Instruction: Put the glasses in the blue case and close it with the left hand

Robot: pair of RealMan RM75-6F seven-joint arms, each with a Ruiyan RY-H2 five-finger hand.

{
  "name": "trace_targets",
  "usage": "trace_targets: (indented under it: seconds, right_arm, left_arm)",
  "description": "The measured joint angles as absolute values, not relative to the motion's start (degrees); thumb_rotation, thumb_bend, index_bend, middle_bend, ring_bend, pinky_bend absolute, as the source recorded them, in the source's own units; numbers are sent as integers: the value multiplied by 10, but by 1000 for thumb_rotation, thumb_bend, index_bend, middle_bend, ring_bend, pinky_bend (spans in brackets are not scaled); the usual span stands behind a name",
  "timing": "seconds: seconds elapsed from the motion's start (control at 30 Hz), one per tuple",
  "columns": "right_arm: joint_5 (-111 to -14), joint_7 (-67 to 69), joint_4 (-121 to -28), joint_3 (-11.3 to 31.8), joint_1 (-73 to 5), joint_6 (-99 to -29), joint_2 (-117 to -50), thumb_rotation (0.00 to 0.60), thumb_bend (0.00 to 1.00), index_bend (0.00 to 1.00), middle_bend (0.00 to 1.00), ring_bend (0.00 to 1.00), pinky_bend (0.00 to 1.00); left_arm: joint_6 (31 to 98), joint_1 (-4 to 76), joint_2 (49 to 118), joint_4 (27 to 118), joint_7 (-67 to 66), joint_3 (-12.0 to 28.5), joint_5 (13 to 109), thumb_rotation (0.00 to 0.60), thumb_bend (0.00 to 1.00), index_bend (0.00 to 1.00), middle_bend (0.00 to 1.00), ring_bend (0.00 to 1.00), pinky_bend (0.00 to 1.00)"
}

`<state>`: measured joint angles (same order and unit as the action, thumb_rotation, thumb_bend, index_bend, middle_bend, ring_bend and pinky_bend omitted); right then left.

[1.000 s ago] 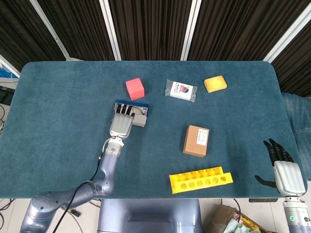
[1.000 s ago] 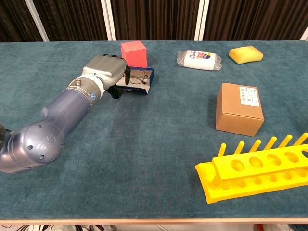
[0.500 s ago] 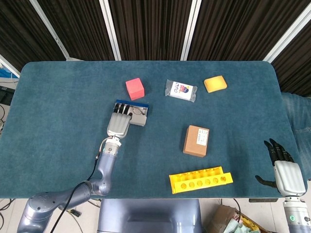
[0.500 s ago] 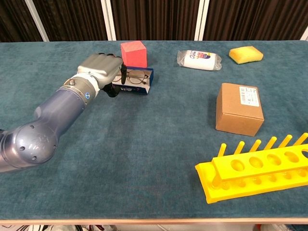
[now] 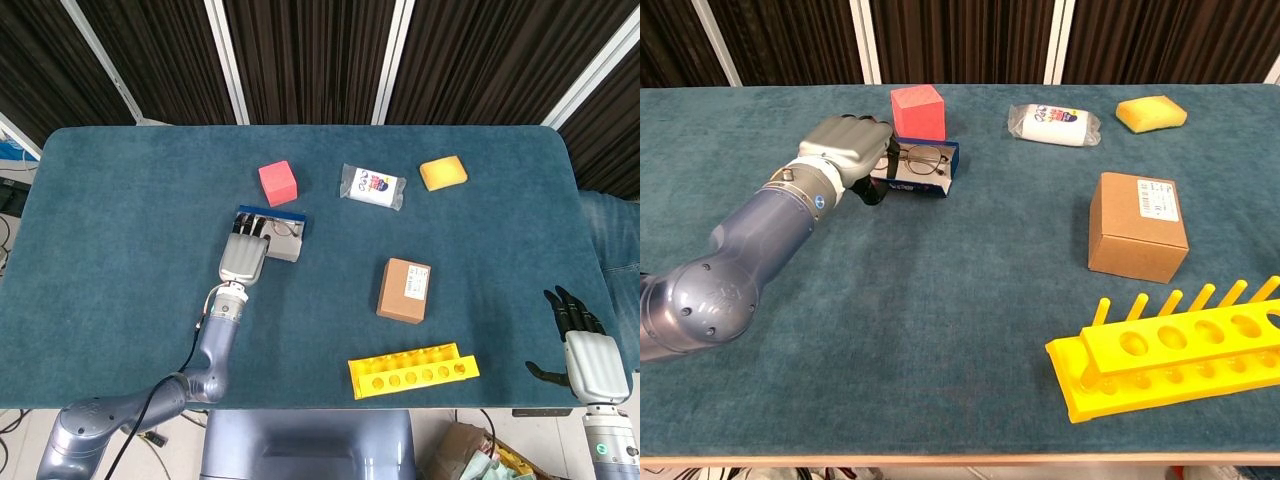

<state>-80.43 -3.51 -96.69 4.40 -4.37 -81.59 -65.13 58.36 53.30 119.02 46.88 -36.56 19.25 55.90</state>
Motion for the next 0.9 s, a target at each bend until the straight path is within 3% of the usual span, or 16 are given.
trace_targets:
  seconds: [0.53, 0.9]
  right_arm:
    - [-801, -37, -970, 45, -44, -815, -651, 600, 106, 0, 0, 91, 187]
    - [-804, -35, -970, 45, -43, -818, -651, 600, 107, 0, 0, 90, 187]
  left_arm:
    - [590, 524, 1185, 480, -372, 195, 562, 600, 509, 587, 175, 63, 92]
    - [599, 494, 1142, 556, -382, 185, 558, 600, 508, 587, 175, 63, 92]
